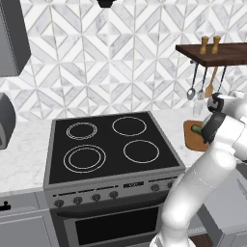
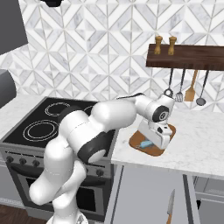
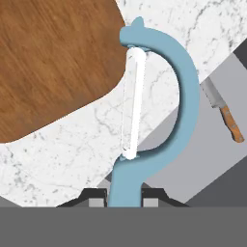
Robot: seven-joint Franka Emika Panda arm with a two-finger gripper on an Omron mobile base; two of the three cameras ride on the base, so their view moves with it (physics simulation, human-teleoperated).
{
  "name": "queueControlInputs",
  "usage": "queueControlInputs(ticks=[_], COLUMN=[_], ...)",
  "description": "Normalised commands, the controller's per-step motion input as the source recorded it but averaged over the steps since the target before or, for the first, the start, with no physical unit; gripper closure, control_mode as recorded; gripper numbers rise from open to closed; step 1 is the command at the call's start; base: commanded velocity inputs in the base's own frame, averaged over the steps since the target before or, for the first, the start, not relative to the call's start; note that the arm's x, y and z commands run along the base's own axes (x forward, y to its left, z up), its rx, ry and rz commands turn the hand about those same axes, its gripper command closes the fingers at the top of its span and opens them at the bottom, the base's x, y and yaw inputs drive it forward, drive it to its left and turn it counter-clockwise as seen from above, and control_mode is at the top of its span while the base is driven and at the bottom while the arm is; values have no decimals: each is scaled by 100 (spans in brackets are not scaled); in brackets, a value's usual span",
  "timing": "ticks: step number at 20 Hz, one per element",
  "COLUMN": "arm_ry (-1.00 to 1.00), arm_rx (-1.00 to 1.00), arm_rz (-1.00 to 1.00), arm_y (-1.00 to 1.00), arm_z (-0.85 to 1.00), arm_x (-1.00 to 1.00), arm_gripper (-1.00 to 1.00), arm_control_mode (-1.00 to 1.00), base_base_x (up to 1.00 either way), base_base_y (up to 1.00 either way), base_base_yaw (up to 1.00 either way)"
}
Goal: Place the appropriate cutting tool for cutting the cucumber skin on the cutting board.
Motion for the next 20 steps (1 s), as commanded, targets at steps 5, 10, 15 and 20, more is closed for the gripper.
queueControlInputs(ticks=[5,10,15,20], arm_ry=[8,12,20,24], arm_rx=[0,-1,-5,-7], arm_rz=[-2,0,0,0], arm_y=[-15,-25,-7,11], arm_z=[0,-2,-29,-48], arm_x=[91,91,61,13], arm_gripper=[100,100,100,100], arm_control_mode=[-100,-100,-100,-100], base_base_x=[0,0,0,0], base_base_y=[0,0,0,0], base_base_yaw=[0,0,0,0])
